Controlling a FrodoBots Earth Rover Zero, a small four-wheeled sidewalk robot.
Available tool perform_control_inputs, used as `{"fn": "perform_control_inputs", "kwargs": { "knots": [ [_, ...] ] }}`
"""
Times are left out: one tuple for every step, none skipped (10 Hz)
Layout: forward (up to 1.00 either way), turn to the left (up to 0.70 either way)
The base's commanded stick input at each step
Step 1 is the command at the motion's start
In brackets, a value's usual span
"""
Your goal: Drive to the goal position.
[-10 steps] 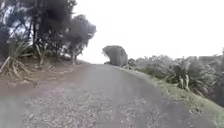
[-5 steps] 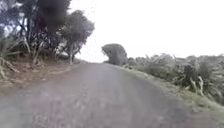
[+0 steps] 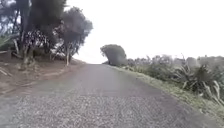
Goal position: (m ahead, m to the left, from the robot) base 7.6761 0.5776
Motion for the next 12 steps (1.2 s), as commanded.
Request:
{"fn": "perform_control_inputs", "kwargs": {
  "knots": [
    [1.00,0.00],
    [1.00,0.00],
    [1.00,0.00],
    [1.00,0.00],
    [1.00,0.00],
    [1.00,0.00],
    [1.00,0.00],
    [1.00,0.00],
    [1.00,0.00],
    [1.00,0.00],
    [1.00,0.00],
    [1.00,0.00]
  ]
}}
